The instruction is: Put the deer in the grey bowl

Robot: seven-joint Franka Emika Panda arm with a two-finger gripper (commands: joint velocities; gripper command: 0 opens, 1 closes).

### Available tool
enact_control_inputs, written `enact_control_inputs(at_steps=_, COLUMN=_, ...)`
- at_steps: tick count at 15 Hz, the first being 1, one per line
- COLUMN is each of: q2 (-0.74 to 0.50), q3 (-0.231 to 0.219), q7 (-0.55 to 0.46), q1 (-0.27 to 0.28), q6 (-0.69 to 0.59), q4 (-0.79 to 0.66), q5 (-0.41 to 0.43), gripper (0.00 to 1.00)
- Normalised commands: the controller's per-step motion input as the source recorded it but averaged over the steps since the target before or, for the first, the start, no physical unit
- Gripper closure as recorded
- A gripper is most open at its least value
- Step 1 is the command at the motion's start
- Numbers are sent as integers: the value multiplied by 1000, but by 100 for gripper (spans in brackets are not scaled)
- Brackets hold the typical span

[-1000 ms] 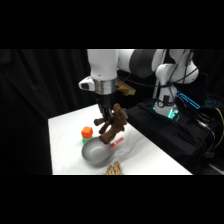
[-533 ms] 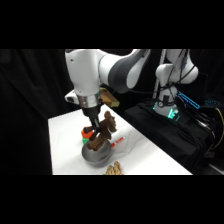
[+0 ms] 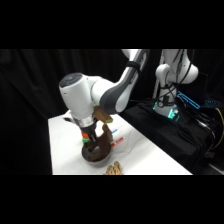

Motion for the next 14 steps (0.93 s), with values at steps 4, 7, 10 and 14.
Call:
enact_control_inputs(at_steps=4, q2=17, q3=-82, q7=-121, q1=41, q6=-128, q4=205, q5=-1, gripper=16)
enact_control_inputs(at_steps=7, q2=-120, q3=-49, q7=-157, q1=20, q6=-225, q4=141, q5=16, gripper=0)
enact_control_inputs(at_steps=10, q2=-269, q3=-24, q7=-162, q1=17, q6=-291, q4=64, q5=16, gripper=0)
enact_control_inputs(at_steps=14, q2=-311, q3=21, q7=-181, q1=-7, q6=-356, q4=40, q5=65, gripper=0)
